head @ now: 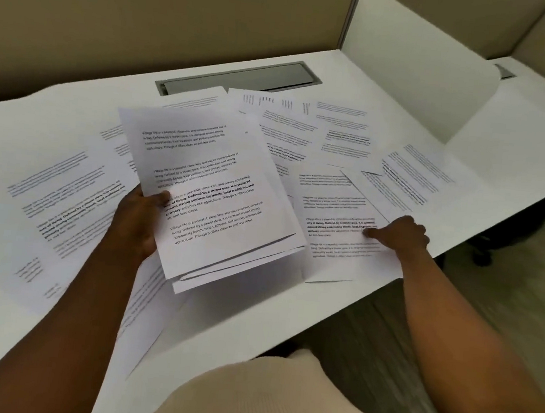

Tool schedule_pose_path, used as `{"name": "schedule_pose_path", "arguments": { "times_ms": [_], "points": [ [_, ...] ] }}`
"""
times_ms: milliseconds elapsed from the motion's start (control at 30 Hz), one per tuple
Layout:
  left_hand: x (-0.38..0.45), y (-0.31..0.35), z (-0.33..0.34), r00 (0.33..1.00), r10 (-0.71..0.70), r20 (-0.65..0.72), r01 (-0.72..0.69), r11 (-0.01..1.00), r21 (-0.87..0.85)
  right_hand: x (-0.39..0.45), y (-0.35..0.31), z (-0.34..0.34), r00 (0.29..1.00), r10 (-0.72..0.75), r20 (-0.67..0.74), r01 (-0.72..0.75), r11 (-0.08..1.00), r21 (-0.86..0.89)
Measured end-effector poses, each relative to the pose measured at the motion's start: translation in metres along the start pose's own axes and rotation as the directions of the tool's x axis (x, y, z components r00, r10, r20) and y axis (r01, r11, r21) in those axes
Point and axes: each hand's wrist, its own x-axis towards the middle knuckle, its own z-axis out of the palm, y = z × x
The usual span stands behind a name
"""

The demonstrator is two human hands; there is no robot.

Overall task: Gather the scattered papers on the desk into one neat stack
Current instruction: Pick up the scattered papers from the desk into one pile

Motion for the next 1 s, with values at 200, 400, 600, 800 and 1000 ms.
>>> {"name": "schedule_pose_path", "arguments": {
  "times_ms": [200,400,600,800,1000],
  "points": [
    [0.003,-0.003,0.008,0.999,0.015,0.036,-0.015,1.0,0.02,0.01,0.008,0.0,0.998,0.004,0.063,-0.009,0.996,0.084],
    [0.005,-0.005,0.003,1.0,0.022,0.017,-0.023,0.999,0.034,-0.007,-0.003,-0.007,0.998,-0.057,0.017,0.054,0.991,0.121],
    [0.004,-0.005,-0.008,0.999,0.021,-0.035,-0.02,0.999,0.026,-0.019,-0.017,-0.018,0.968,-0.177,-0.176,0.2,0.972,0.12],
    [0.007,-0.008,-0.012,0.997,0.024,-0.069,-0.022,0.999,0.032,-0.028,-0.032,-0.027,0.946,-0.247,-0.209,0.243,0.969,-0.047],
    [0.006,-0.007,-0.009,0.997,0.033,-0.067,-0.032,0.999,0.026,-0.035,-0.034,-0.027,0.931,-0.262,-0.253,0.243,0.965,-0.104]
  ]
}}
